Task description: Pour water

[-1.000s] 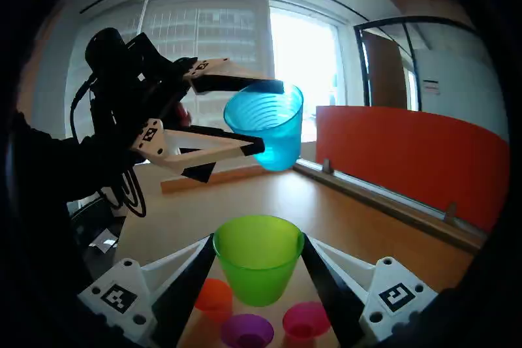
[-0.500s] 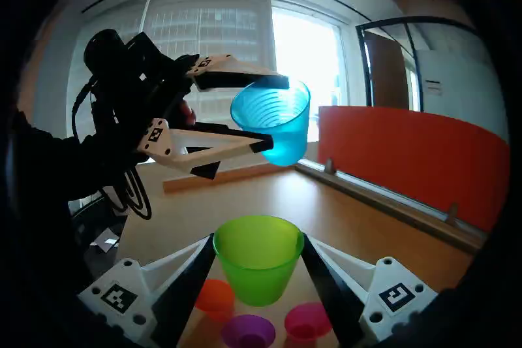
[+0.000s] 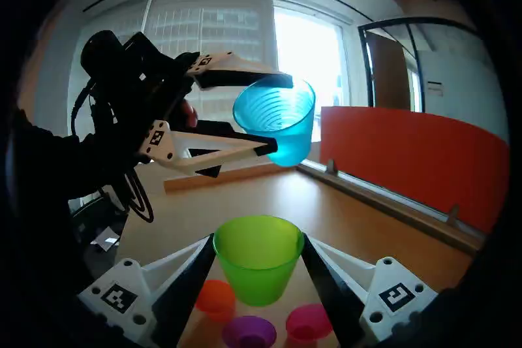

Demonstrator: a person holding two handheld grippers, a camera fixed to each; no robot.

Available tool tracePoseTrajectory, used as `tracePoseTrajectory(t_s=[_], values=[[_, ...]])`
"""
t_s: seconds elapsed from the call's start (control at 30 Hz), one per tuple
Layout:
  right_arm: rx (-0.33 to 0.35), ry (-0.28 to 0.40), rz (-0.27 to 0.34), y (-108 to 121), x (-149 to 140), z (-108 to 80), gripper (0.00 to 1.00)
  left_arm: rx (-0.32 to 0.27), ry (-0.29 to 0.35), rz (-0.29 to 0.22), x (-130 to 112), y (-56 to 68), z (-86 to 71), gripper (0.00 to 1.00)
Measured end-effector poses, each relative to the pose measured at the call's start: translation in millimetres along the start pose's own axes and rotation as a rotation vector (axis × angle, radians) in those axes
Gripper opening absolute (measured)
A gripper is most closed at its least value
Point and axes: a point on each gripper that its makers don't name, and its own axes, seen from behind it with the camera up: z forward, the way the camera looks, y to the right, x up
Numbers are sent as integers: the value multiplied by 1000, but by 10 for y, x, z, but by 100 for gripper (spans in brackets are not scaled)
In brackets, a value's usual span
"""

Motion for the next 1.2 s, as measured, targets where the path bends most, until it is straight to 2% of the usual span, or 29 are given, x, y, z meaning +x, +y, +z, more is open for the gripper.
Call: tracePoseTrajectory(t_s=[0.3,1.2], values=[[3,3,-1,-7,18,-6,94,0,5,27,8,-13,14,89],[10,4,-15,-6,18,8,94,-8,20,41,41,15,-18,89]])
